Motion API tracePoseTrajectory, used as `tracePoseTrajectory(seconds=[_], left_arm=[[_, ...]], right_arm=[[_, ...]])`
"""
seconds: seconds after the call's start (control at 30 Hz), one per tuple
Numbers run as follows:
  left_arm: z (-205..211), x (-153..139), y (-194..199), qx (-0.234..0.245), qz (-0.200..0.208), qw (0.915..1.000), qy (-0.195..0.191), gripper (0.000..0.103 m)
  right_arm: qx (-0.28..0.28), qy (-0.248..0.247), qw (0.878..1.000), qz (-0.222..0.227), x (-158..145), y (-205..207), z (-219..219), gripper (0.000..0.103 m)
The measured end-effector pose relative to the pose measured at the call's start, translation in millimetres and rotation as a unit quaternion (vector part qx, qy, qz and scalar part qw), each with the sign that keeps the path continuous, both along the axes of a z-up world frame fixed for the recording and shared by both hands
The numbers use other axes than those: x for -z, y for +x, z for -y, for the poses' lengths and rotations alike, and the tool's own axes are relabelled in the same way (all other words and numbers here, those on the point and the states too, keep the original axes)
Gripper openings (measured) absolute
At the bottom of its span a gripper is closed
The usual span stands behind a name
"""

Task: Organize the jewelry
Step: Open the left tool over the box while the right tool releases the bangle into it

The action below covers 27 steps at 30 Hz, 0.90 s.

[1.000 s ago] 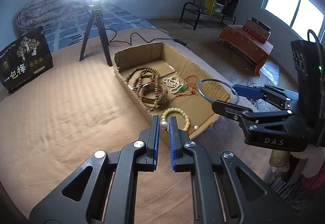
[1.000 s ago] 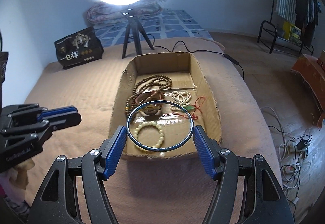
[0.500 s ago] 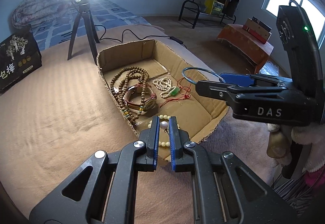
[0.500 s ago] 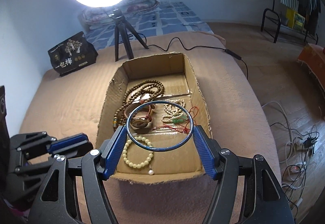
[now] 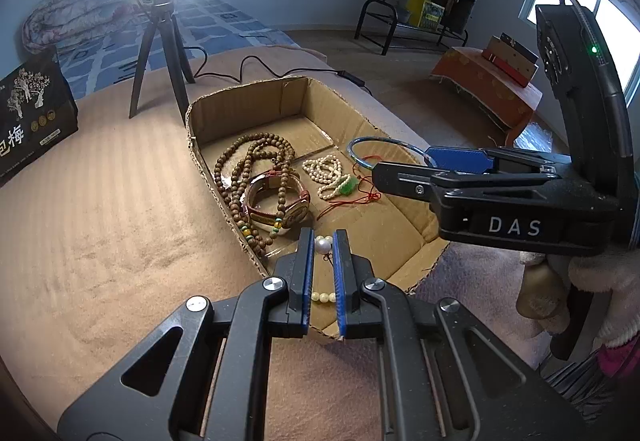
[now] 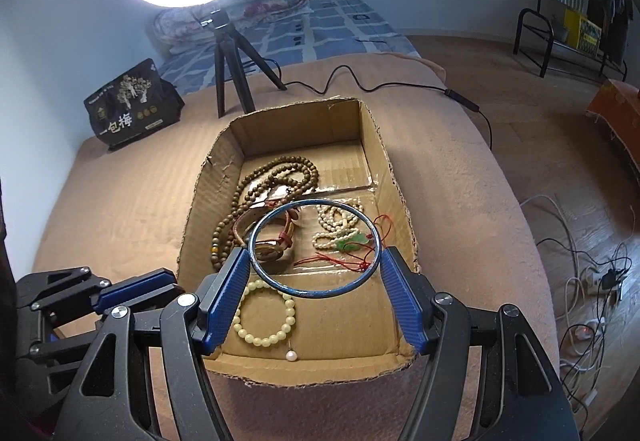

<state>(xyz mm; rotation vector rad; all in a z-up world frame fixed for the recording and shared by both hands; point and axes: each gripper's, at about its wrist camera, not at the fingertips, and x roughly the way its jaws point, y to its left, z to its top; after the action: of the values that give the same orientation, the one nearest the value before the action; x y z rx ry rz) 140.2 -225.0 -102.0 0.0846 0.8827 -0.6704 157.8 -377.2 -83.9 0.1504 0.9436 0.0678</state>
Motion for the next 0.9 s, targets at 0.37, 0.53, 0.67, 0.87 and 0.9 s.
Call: tracePoseTrajectory(seconds=[0.37, 0.53, 0.67, 0.87, 0.9], left_arm=[[2, 2, 1, 0.0, 0.001, 1.0, 0.007, 0.008], [1, 3, 2, -0.006, 0.0, 1.0, 0.007, 0.032], [2, 3, 1, -0.005, 0.0, 1.0, 0.008, 0.032], [-1, -1, -3, -0.006, 0.004, 0.9999, 0.01, 0.032], [-3, -2, -4, -0.008, 0.005, 0.9999, 0.01, 0.032]], right_arm=[[0.012, -0.015, 1.0, -0.003, 1, 3, 2, 0.068], [0.017, -0.018, 1.0, -0.001, -1, 1, 4, 0.068], [0.018, -0.019, 1.0, 0.003, -3, 0, 5, 0.068], [0.014, -0.026, 0.999, 0.011, -9, -3, 0, 0.068], [0.014, -0.028, 0.999, 0.012, -10, -4, -1, 0.068]])
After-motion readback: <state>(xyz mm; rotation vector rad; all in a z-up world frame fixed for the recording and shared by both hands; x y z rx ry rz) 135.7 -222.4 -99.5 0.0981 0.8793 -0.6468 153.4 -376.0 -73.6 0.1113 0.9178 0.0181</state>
